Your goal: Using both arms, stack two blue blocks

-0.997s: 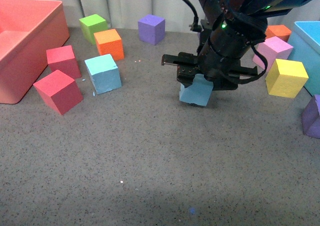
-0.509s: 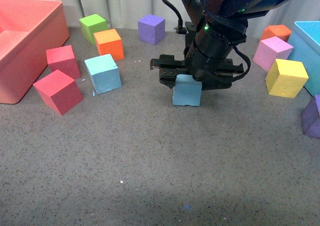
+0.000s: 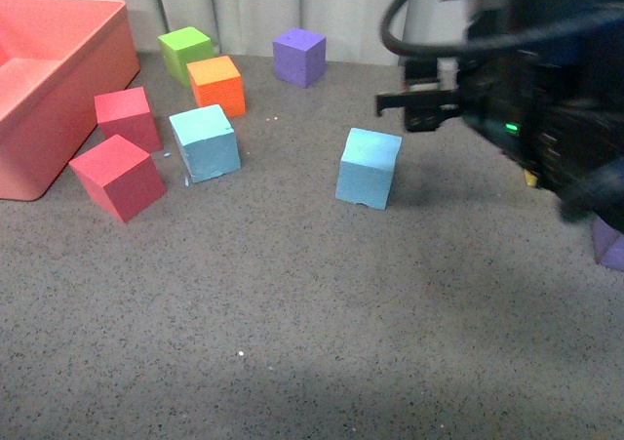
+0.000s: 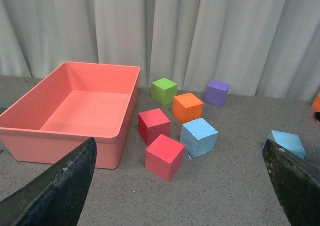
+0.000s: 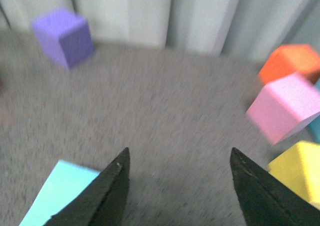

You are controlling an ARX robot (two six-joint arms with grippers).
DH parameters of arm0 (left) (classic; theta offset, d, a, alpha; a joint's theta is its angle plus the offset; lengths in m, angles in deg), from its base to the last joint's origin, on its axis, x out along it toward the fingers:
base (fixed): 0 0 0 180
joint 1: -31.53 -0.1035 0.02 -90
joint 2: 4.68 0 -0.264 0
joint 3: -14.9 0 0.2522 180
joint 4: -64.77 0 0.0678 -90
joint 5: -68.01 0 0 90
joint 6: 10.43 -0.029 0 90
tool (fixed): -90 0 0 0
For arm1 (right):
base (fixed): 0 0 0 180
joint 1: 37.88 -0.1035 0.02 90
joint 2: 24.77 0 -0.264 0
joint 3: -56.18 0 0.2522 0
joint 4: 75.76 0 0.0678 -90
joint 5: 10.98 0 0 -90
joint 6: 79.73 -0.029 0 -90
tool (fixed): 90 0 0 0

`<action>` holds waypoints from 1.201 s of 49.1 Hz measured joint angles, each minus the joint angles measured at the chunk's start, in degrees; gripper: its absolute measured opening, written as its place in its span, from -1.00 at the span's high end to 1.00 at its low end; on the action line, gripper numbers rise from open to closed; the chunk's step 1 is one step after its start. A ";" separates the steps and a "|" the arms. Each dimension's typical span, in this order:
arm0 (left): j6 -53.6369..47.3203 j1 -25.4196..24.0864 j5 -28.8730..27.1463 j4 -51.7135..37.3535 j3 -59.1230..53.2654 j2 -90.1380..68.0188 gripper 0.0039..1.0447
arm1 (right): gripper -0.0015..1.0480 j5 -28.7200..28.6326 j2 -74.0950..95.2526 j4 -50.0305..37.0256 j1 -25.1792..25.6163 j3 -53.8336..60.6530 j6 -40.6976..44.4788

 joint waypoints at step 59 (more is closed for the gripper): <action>0.00 0.00 0.04 0.00 0.00 0.00 -0.88 | 0.98 -19.39 -68.76 0.04 21.00 50.49 3.08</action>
